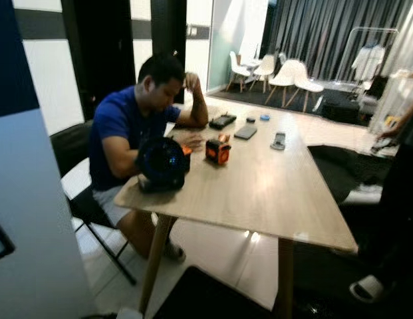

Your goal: Hang keys on a hook

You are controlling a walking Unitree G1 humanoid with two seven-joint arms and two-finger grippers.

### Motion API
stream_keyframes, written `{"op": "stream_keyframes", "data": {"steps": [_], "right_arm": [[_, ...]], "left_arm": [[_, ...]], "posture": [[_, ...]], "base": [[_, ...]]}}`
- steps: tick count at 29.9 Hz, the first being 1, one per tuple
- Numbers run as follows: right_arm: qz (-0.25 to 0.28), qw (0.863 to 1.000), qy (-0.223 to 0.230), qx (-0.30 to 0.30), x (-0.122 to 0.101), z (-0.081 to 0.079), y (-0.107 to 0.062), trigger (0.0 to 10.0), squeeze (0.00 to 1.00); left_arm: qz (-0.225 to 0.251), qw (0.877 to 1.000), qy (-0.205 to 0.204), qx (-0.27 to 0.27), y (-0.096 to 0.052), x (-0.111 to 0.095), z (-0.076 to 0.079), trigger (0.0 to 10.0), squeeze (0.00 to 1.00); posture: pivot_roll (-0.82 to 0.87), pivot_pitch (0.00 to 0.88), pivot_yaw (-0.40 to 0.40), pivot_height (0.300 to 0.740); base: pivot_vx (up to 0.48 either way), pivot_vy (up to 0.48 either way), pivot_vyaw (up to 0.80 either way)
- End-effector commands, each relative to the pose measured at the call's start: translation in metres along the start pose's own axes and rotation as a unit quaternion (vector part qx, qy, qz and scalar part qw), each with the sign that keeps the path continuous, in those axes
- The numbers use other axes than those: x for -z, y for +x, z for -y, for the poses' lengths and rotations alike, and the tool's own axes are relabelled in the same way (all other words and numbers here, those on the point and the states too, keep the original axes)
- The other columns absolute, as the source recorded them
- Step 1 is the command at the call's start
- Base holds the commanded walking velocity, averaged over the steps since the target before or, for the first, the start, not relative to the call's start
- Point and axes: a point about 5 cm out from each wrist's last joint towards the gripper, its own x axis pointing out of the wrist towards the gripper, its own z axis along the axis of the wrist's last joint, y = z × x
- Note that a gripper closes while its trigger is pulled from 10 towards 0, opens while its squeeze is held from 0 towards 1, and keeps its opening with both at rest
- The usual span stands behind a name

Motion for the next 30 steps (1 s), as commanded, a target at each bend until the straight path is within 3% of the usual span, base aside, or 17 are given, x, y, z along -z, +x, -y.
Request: {"op": "stream_keyframes", "data": {"steps": [1,9,30], "right_arm": [[0.003,1.0,0.001,0.009,-0.0001,0.0041,-0.0011,10.0,0.0],[0.003,1.0,0.0,0.01,0.0001,0.0053,-0.0015,10.0,0.0],[0.004,1.0,-0.005,0.009,-0.0016,0.0039,-0.0006,10.0,0.0]], "left_arm": [[-0.006,1.0,0.004,-0.002,-0.0023,0.0028,-0.0034,10.0,0.0],[-0.005,1.0,0.003,-0.004,-0.0021,0.002,-0.0039,10.0,0.0],[0.007,1.0,0.0,-0.013,-0.0021,-0.0003,-0.0045,10.0,0.0]], "posture": [[0.09,0.008,-0.012,0.74],[0.09,0.01,-0.014,0.74],[0.1,0.015,-0.015,0.74]], "base": [[-0.334,0.0,0.0],[-0.326,0.0,0.0],[0.0,0.0,0.0]]}}
